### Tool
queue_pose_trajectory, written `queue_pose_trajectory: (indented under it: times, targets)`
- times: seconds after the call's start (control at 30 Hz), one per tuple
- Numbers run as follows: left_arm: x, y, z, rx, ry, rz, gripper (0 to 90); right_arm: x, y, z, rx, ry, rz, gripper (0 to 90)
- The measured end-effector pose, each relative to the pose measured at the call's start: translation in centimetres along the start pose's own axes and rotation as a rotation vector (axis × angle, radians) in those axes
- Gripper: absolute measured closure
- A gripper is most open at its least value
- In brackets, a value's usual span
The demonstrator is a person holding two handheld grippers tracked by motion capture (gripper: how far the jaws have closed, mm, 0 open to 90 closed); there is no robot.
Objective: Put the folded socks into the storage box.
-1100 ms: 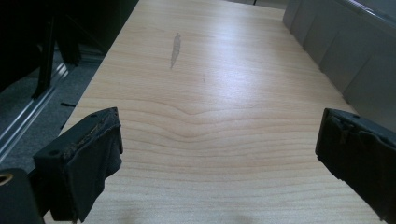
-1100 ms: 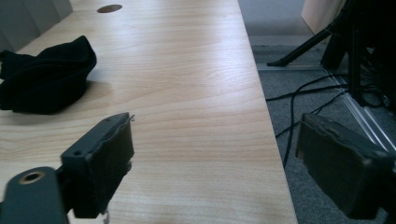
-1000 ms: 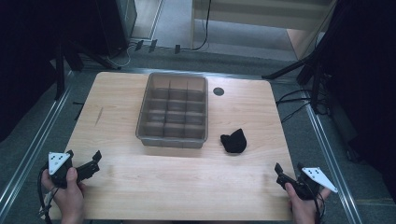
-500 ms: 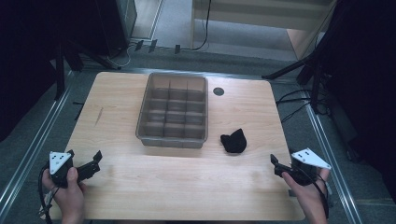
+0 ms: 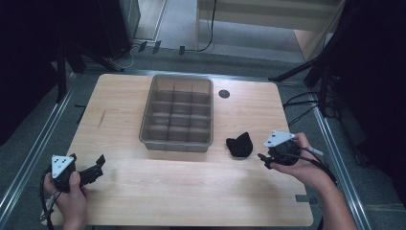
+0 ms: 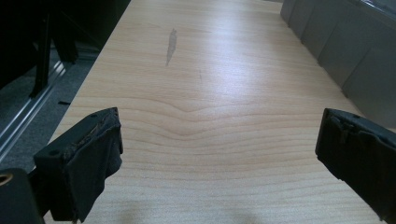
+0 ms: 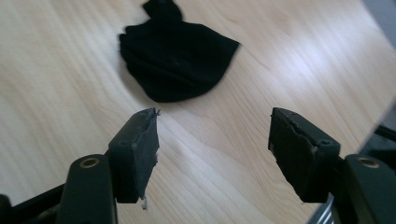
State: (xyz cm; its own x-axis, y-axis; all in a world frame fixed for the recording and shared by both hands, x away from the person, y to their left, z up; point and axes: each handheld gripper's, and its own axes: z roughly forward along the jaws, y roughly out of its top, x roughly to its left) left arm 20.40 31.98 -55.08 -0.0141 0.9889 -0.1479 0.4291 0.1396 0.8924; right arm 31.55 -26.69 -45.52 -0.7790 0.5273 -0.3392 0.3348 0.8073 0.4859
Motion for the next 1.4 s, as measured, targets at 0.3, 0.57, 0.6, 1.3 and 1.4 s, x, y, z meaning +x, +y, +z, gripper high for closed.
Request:
queue_pose_trajectory:
  times: [0.3,0.57,0.6,1.3,1.4]
  targets:
    - [-0.1,0.0,0.1,0.005,0.003,0.011,0.7,-0.7,4.8,1.9,0.136,0.114,-0.219,28.2]
    - [-0.1,0.0,0.1,0.003,-0.003,0.012,0.7,0.2,8.8,4.2,0.287,0.247,-0.468,14.3]
    - [-0.1,0.0,0.1,0.004,-0.004,0.011,0.7,0.3,9.0,4.8,0.322,0.243,-0.497,13.3]
    - [-0.1,0.1,0.2,0.011,-0.02,0.014,0.8,1.7,9.6,11.1,0.477,0.297,-0.632,11.9]
    - [-0.1,0.1,0.2,0.015,-0.022,0.019,0.8,1.5,9.1,11.3,0.506,0.297,-0.638,13.8]
